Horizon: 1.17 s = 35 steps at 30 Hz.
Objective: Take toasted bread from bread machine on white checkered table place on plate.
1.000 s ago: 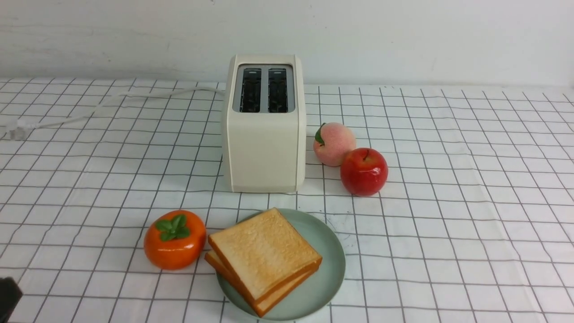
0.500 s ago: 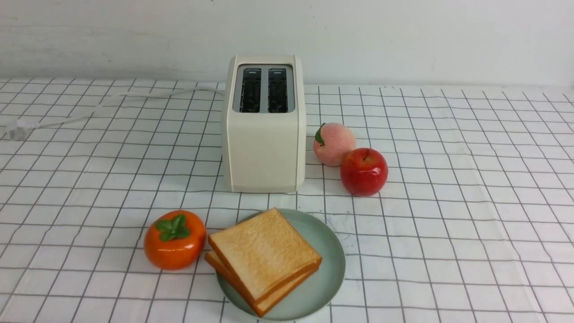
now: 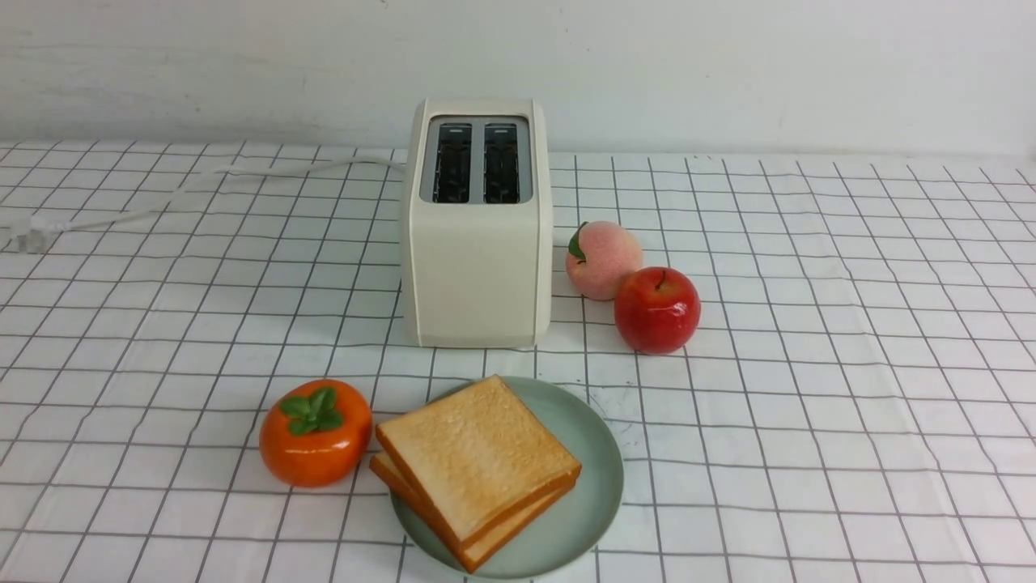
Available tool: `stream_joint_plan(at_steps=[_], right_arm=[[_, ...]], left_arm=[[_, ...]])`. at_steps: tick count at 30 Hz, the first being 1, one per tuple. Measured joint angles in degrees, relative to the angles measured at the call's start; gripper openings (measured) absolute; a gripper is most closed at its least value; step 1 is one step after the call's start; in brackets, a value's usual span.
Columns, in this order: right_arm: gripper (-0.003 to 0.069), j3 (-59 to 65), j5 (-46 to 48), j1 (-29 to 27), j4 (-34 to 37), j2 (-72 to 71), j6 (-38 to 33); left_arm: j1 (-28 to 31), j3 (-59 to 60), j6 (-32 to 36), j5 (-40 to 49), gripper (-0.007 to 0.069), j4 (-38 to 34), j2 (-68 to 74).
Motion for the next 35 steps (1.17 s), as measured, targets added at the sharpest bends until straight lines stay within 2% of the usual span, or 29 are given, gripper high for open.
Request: stream_joint_plan(at_steps=[35], right_arm=[[0.0053,-0.06,0.13,0.00,0.00,0.00,-0.13]], left_arm=[[0.00,0.00,0.00,0.06,-0.0012,0.00,0.00]])
